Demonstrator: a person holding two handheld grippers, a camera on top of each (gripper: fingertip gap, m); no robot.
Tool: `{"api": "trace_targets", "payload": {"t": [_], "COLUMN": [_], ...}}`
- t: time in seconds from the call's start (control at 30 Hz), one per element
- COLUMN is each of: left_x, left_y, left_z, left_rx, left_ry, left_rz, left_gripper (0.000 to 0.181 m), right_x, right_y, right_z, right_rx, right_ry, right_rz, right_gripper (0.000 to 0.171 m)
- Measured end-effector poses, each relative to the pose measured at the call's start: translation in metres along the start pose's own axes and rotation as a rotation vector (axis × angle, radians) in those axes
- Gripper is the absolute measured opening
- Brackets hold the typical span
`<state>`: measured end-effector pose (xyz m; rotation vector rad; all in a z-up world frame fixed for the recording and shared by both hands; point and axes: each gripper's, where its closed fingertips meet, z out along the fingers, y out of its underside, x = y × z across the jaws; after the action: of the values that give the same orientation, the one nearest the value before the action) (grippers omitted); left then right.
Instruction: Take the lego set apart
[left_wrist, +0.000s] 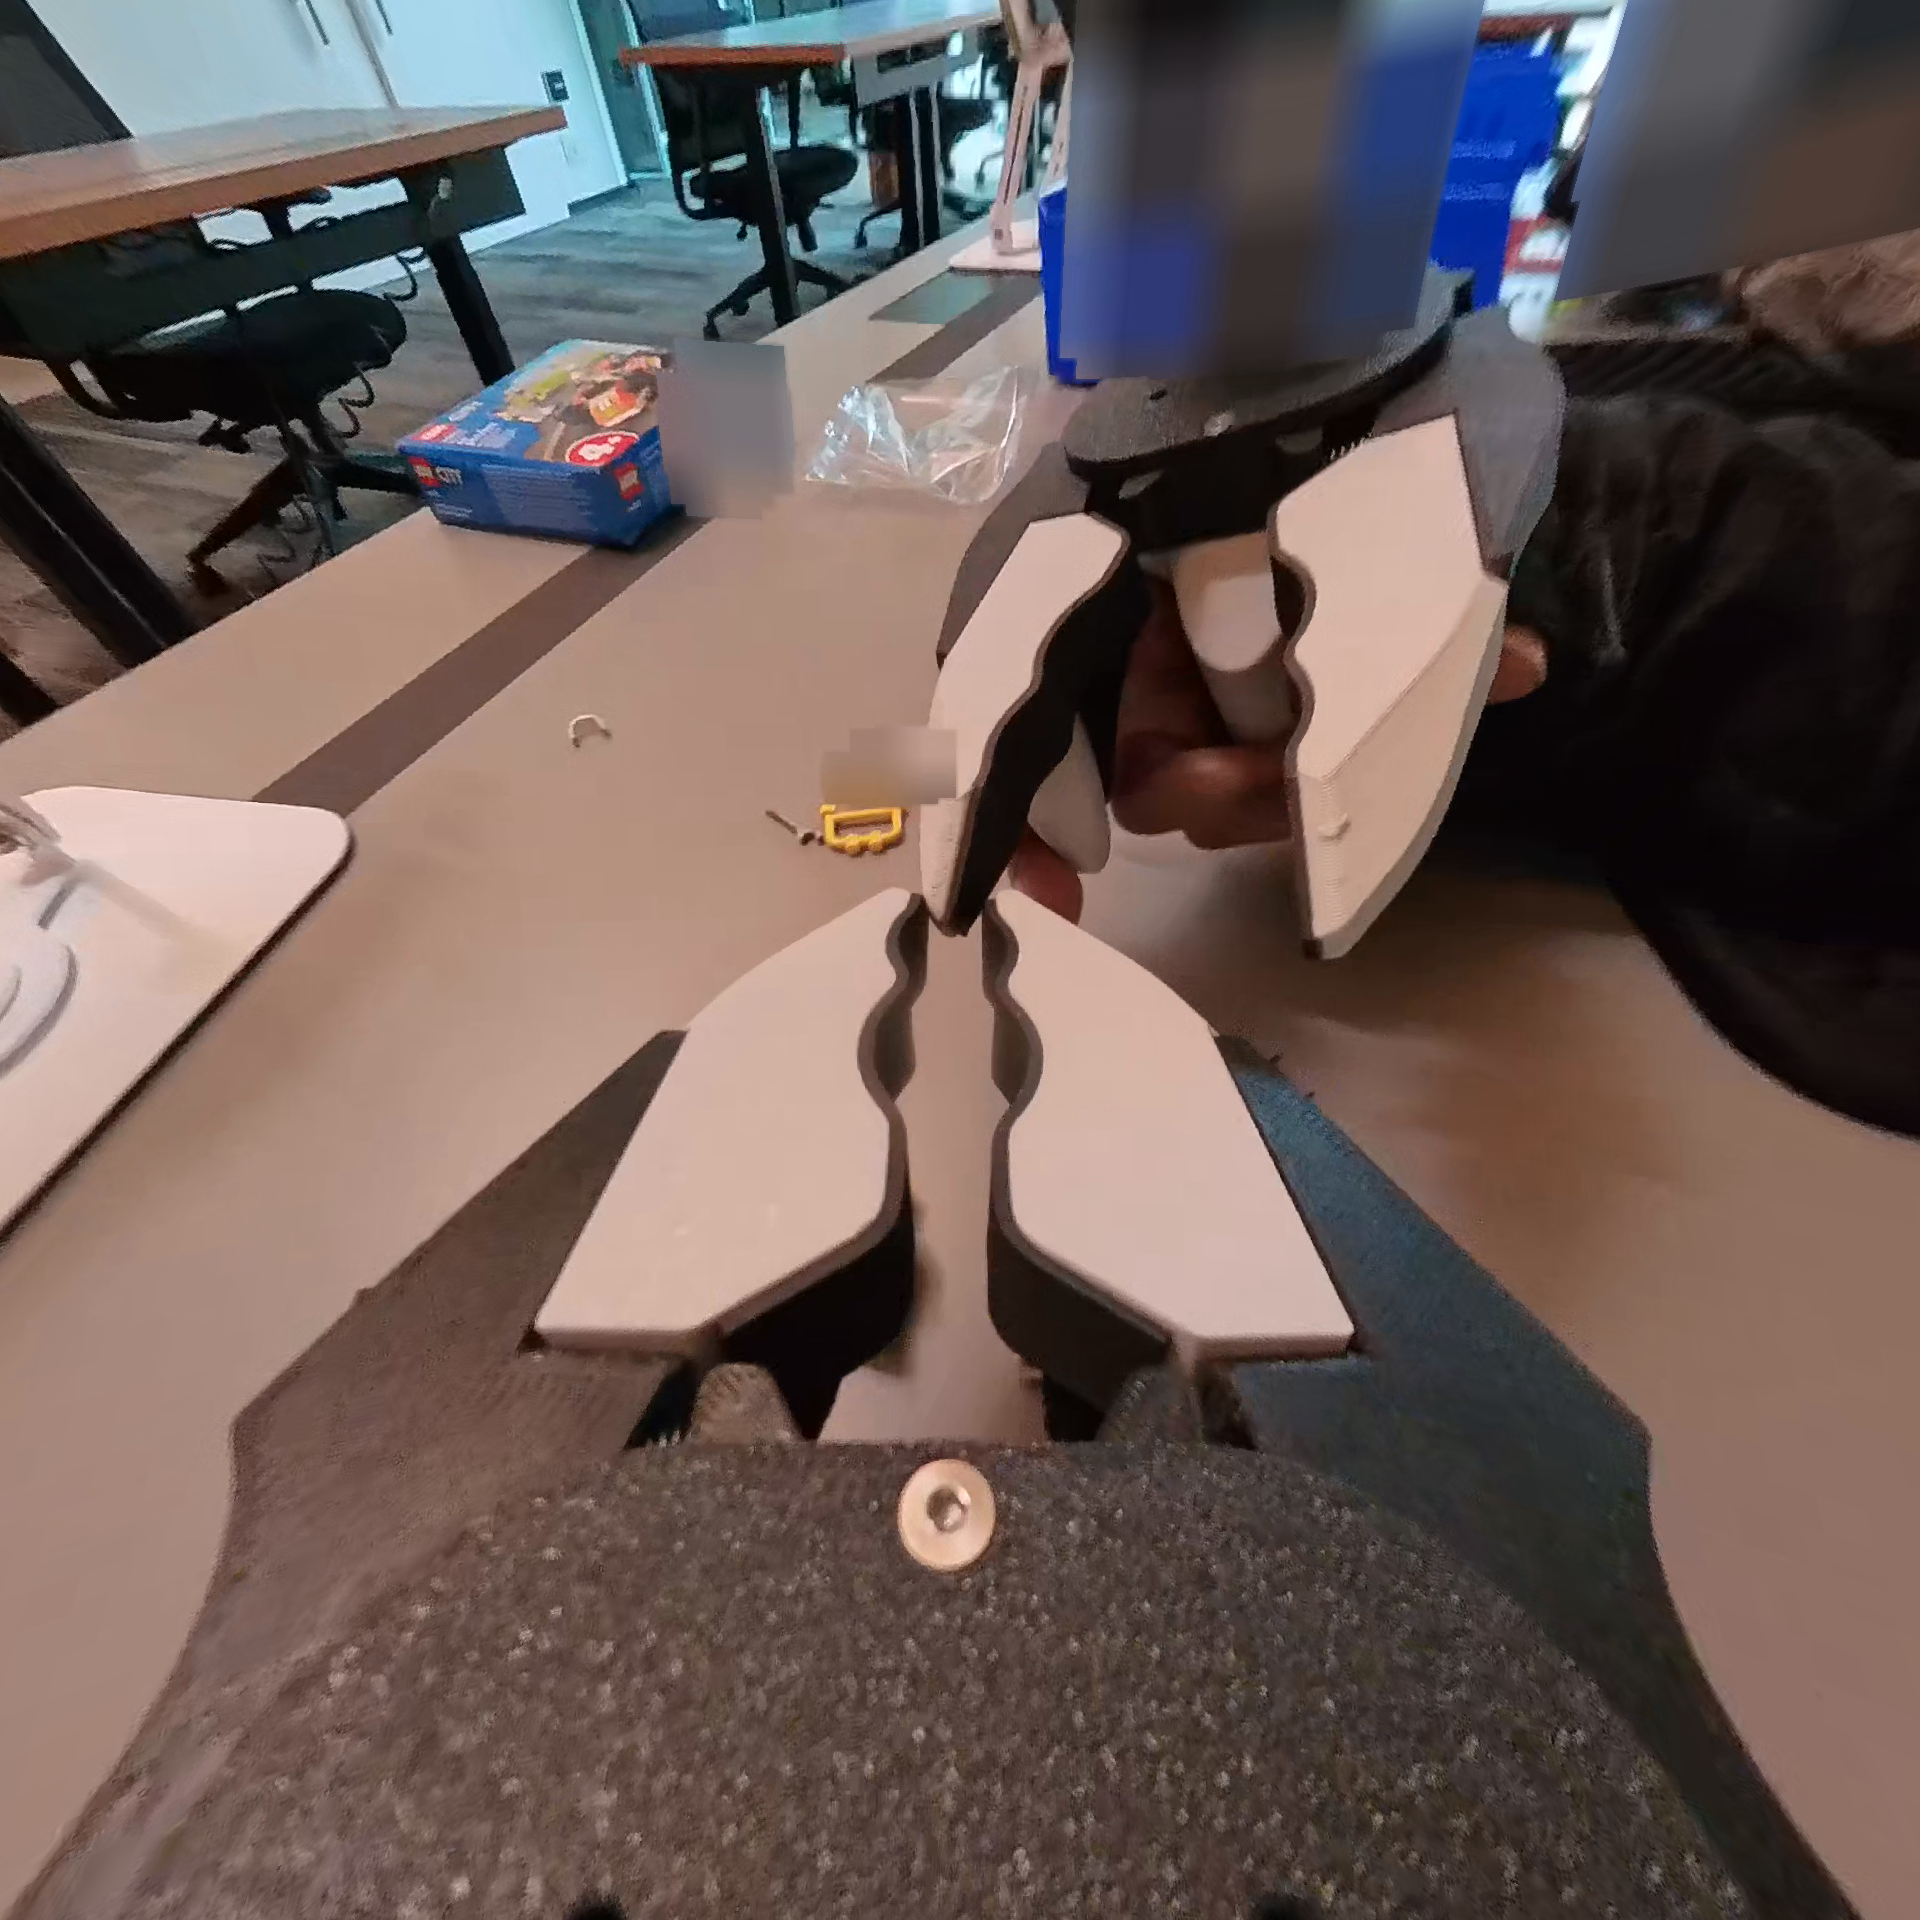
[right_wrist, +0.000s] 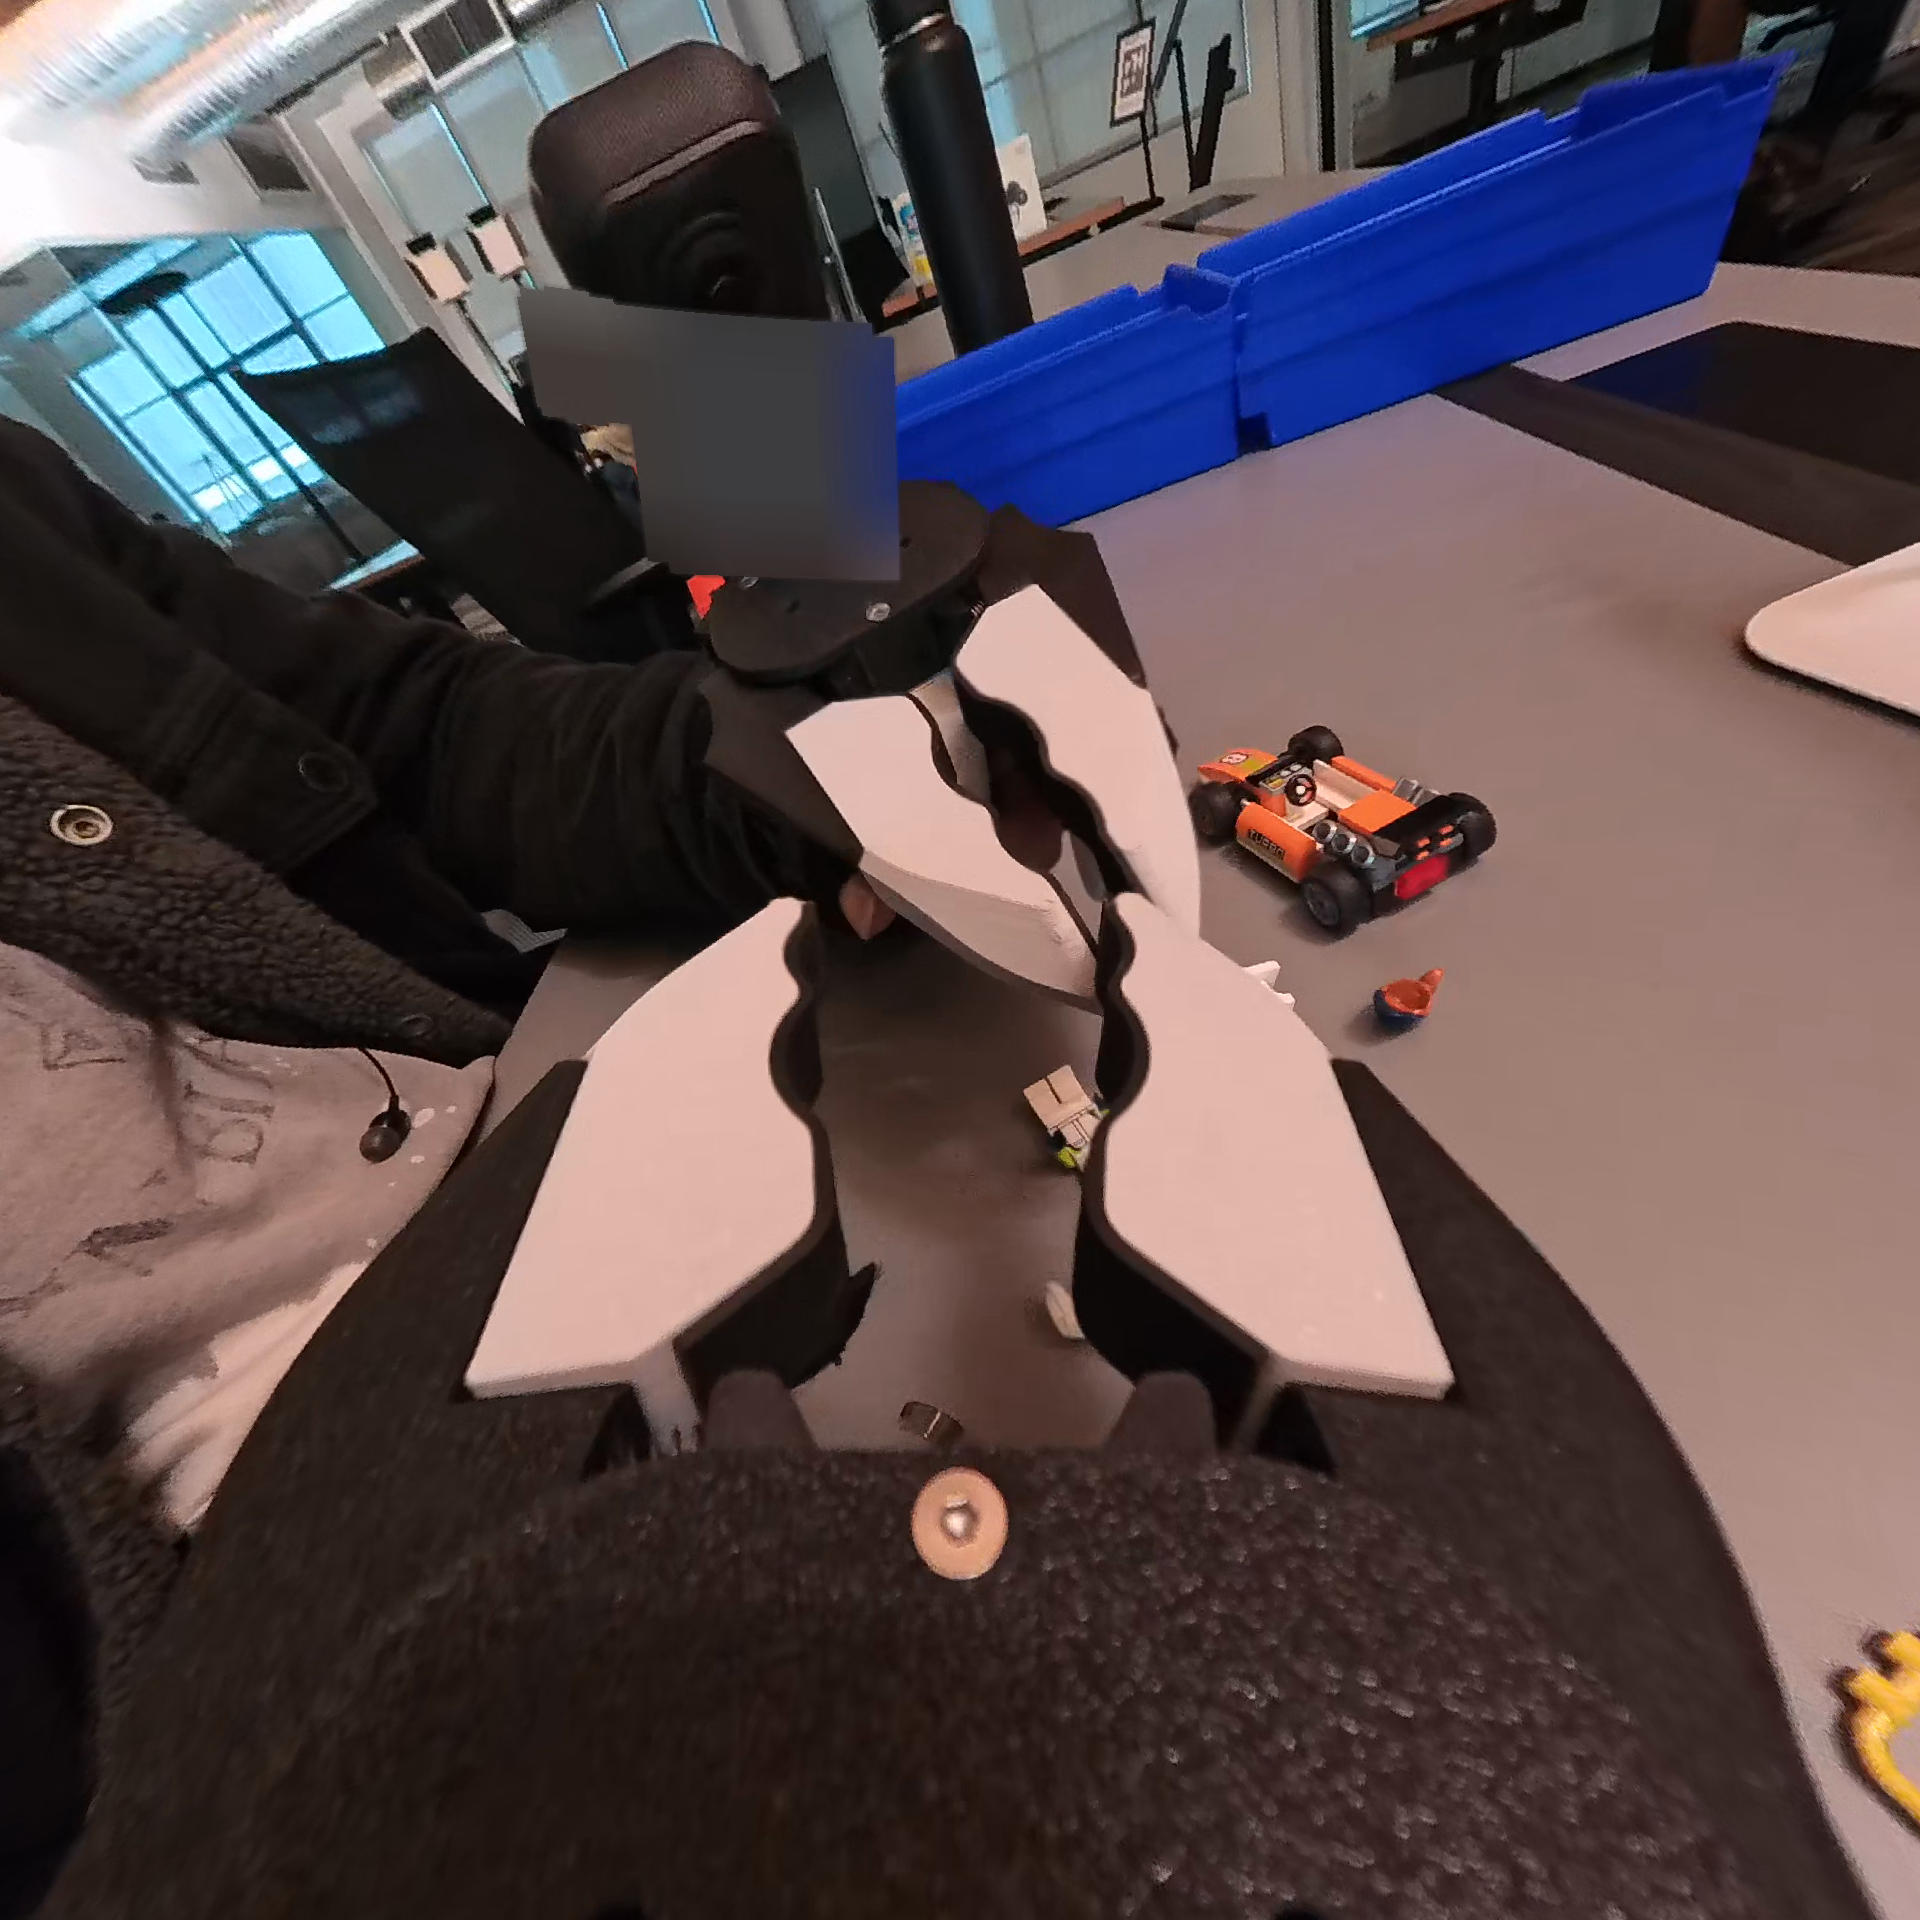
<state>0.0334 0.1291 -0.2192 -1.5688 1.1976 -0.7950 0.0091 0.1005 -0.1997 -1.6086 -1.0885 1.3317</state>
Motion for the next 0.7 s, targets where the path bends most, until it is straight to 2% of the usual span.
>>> {"api": "trace_targets", "payload": {"t": [0.17, 0.2, 0.57, 0.7], "left_x": [-0.011, -0.017, -0.022, -0.030], "left_y": [0.014, 0.018, 0.024, 0.033], "left_z": [0.001, 0.000, -0.009, -0.016], "left_rx": [-0.099, -0.119, -0.148, -0.205], "left_ry": [-0.100, -0.130, -0.105, -0.110], "left_rz": [0.080, 0.089, 0.063, 0.066], "left_gripper": [0.000, 0.000, 0.007, 0.008], "right_x": [0.004, 0.002, 0.005, 0.014], "right_y": [0.003, 0.002, 0.005, 0.020], "right_z": [0.000, -0.001, -0.004, -0.001], "right_rx": [-0.014, -0.009, -0.029, -0.125], "right_ry": [0.015, 0.004, 0.027, 0.093], "right_rz": [0.010, 0.009, 0.006, -0.028], "right_gripper": [0.057, 0.051, 0.051, 0.051]}}
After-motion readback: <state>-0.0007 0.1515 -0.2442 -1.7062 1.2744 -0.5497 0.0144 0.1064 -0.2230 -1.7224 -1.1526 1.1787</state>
